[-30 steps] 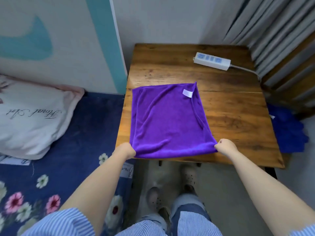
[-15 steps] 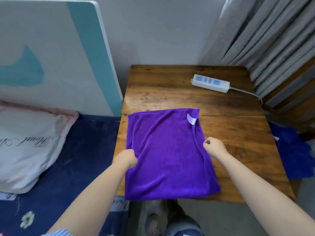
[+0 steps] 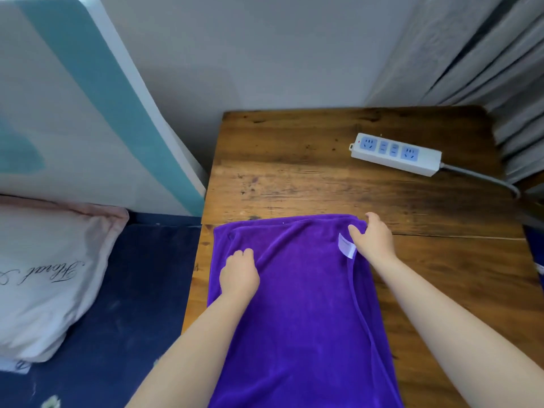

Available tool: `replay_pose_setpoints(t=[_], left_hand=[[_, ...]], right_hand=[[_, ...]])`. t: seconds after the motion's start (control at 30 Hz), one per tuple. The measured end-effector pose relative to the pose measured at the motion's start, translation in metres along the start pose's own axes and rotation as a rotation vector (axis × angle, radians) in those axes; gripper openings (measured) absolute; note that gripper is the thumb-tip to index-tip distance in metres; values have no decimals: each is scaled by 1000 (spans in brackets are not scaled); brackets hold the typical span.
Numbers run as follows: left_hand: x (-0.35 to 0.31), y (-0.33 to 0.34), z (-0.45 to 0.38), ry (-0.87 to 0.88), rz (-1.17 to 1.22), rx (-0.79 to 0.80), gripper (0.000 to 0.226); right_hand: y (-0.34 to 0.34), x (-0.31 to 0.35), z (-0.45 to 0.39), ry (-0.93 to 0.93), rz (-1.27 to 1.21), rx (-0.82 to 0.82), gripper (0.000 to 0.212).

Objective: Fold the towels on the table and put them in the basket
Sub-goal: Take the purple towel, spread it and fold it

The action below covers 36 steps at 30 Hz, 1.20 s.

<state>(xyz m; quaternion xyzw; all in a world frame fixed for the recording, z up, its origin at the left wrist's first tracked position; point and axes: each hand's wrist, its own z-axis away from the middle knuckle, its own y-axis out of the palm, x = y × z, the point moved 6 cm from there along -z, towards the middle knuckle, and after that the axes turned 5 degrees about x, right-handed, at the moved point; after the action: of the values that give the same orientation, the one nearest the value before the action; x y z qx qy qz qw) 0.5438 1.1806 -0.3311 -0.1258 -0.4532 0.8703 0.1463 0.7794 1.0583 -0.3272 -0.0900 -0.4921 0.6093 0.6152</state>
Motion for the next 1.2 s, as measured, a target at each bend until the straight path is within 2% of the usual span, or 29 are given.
replay_pose_setpoints(t=[0.17, 0.27, 0.4, 0.5, 0.6, 0.77, 0.87, 0.93, 1.2], left_hand=[[5, -17, -37, 28, 84, -148, 47], [5, -24, -62, 100, 80, -92, 52], [4, -29, -72, 230, -28, -53, 41], [20, -38, -67, 274, 240, -1, 22], [51, -54, -64, 243, 396, 10, 18], [63, -51, -73, 248, 207, 13, 20], [63, -43, -85, 201, 130, -20, 21], [60, -37, -89, 230, 86, -26, 21], [56, -32, -89, 329, -81, 117, 15]], right_hand=[[2, -3, -18, -4, 15, 23, 36], [2, -4, -25, -33, 88, 58, 29], [-3, -3, -27, -84, 122, 123, 22], [-9, -3, -33, -118, 176, 243, 22], [-18, 6, -41, -93, 171, 344, 19], [-15, 32, -57, -163, 461, 271, 18], [-1, 35, -61, -238, 521, 218, 20], [7, 34, -57, -279, 521, 213, 20], [19, 45, -42, -343, 562, 436, 17]])
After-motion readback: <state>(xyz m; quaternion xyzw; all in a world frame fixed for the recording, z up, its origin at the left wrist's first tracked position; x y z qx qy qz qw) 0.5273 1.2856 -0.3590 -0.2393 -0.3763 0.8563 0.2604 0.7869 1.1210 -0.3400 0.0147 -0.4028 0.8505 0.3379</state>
